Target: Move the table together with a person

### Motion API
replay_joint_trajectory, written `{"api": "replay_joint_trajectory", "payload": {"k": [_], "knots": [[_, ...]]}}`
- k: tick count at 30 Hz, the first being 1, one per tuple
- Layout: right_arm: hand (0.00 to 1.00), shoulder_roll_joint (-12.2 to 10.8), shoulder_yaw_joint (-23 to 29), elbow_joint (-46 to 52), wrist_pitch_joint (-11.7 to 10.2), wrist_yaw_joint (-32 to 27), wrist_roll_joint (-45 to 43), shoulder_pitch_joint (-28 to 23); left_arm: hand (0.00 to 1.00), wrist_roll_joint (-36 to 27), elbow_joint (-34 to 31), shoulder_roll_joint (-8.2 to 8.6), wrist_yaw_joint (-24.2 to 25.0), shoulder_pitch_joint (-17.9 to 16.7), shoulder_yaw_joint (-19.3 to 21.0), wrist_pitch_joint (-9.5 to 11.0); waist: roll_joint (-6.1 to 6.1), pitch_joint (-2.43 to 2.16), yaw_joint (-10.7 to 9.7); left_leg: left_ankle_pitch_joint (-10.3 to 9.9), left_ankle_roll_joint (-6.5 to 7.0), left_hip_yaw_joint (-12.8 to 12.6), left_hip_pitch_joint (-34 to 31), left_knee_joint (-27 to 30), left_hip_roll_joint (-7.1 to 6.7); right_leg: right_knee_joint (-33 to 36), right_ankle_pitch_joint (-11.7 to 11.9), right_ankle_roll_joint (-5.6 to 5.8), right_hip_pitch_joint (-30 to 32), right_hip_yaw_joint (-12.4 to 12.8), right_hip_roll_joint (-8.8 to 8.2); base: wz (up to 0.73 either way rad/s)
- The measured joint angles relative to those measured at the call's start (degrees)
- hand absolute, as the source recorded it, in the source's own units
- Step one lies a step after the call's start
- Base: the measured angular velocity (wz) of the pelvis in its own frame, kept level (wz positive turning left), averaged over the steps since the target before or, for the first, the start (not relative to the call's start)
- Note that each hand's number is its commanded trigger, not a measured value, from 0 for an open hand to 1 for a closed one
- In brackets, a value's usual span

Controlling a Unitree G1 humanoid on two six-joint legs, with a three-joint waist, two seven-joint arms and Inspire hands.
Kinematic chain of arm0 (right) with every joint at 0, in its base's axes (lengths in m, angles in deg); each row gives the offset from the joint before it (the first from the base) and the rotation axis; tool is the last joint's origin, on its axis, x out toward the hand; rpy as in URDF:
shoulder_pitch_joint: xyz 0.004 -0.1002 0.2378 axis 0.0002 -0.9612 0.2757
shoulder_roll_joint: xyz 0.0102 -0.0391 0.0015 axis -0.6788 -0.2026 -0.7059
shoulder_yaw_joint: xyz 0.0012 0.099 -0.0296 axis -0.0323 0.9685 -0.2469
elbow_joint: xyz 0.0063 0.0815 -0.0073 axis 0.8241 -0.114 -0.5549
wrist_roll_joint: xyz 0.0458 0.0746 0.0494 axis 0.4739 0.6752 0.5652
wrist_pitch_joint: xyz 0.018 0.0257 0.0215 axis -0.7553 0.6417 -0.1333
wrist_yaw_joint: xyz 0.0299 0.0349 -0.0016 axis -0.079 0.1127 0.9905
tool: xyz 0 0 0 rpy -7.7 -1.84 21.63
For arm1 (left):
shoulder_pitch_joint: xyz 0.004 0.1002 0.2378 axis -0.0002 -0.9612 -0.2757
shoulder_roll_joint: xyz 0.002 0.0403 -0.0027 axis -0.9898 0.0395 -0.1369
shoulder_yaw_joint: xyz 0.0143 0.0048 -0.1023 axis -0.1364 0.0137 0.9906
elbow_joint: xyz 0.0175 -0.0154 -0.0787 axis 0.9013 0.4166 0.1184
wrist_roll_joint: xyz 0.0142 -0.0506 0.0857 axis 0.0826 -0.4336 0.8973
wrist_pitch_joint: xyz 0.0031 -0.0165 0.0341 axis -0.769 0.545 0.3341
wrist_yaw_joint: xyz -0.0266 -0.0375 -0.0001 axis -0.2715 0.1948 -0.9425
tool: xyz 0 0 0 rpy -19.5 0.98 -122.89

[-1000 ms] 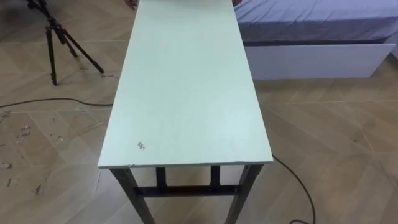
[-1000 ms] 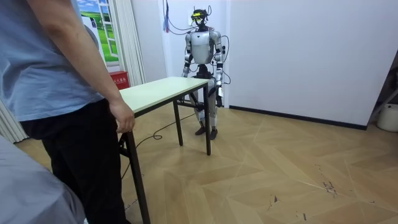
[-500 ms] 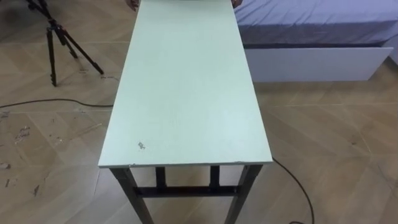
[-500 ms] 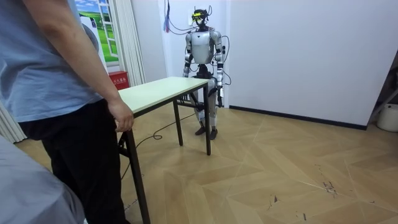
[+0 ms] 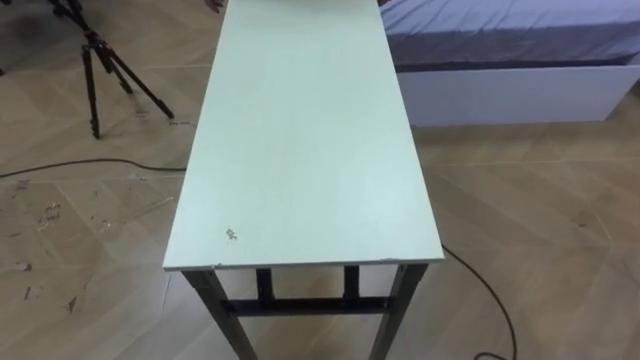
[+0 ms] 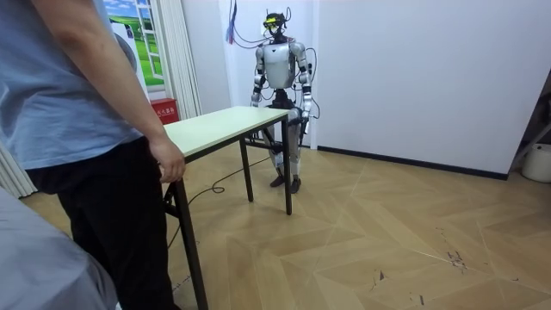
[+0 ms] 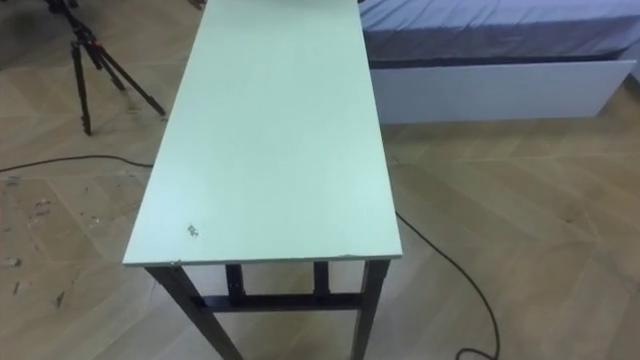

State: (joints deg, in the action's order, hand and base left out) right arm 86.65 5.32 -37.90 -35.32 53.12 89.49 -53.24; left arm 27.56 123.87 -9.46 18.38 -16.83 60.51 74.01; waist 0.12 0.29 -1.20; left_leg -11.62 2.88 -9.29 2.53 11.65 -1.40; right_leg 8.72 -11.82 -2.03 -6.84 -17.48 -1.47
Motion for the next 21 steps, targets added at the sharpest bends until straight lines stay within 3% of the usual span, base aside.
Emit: {"api": "replay_joint_trajectory", "payload": {"k": [3, 10, 15, 17, 21], "knots": [[0.0, -0.14, -0.04, 5.8, 1.19, 0.12, 1.16, -2.35, 0.0, -5.22, -2.65, -0.34, 3.01, -1.02, -1.41, -0.64, 0.13, -0.07, 0.02, 0.0, 0.0, 0.02, -0.23, 0.13, -0.03, 0.09, -0.01, 0.01, 0.22, -0.16, -0.07, 0.0], [0.0, -1.03, -0.72, 18.58, 2.63, 1.85, 6.4, -6.71, 0.0, -17.71, -15.72, -0.52, 7.44, -5.15, -5.82, -2.48, 0.4, -0.2, -0.19, 0.0, 0.0, 0.06, -1.33, 0.18, 0.04, 1.21, 0.0, 0.01, 1.65, -0.05, -0.2, 0.0], [0.0, -0.85, -5.56, 30.62, 4.5, 2.02, 12.46, -11.06, 0.0, -26.49, -23.98, -1.21, 7.54, -7.14, -12.89, -4.19, 0.65, -0.04, -0.73, -0.26, 0.41, 0.51, -1.96, 1.03, 0.03, 1.93, -0.27, 0.16, 2.0, -0.12, -0.32, 0.05], [0.0, -0.5, -8.07, 33.53, 4.96, 2.5, 16.32, -11.06, 0.0, -30.01, -27.99, -1.46, 7.51, -7.32, -15.95, -5.12, 0.87, 0.18, -1.36, -0.36, 0.56, 0.55, -2.24, 1.52, -0.02, 2.06, -0.33, 0.23, 2.06, -0.2, -0.44, 0.09], [0.0, -0.63, -11.89, 35.08, 5.06, 3.85, 20.96, -10.58, 0.0, -34.73, -33.06, -1.42, 8.06, -6.92, -19.23, -5.42, 0.74, 0.18, -1.83, -0.38, 0.61, 0.6, -2.14, 1.58, -0.14, 2.16, -0.36, 0.32, 1.9, -0.39, -0.56, 0.03]]}}
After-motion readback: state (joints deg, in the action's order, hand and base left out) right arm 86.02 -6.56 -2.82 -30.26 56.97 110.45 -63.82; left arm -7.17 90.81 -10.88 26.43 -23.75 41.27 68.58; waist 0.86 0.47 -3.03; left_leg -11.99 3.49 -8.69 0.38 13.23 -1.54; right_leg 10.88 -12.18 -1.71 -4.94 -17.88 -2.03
